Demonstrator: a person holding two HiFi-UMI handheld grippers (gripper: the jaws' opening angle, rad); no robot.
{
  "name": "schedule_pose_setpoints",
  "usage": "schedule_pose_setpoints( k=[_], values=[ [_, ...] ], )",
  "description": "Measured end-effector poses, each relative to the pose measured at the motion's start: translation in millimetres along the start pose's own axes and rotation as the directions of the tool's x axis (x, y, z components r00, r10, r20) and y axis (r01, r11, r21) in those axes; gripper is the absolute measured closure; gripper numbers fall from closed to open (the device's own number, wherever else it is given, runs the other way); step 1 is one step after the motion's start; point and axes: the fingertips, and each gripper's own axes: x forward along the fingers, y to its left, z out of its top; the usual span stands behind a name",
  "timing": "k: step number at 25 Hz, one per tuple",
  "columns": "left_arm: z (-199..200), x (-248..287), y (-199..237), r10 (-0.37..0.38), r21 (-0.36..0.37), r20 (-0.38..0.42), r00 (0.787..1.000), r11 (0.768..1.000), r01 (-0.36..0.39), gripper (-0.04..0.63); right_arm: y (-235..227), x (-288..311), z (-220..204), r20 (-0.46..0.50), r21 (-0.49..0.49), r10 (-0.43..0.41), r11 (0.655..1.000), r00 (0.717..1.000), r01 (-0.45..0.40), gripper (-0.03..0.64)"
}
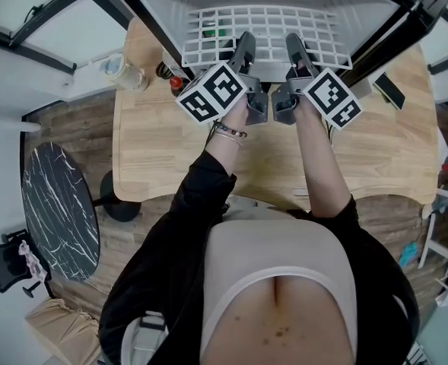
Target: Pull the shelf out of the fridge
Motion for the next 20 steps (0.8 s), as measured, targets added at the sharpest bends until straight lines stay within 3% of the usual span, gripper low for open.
schedule_pose_setpoints(
  k=[20],
  values=[
    [-6, -16, -5, -0.007, -0.002, -0.001, 1.0, 1.0, 0.007, 0.453, 4, -17, -4, 0.001, 0.013, 0.002, 1.0, 1.0, -0.002, 0.479]
  ],
)
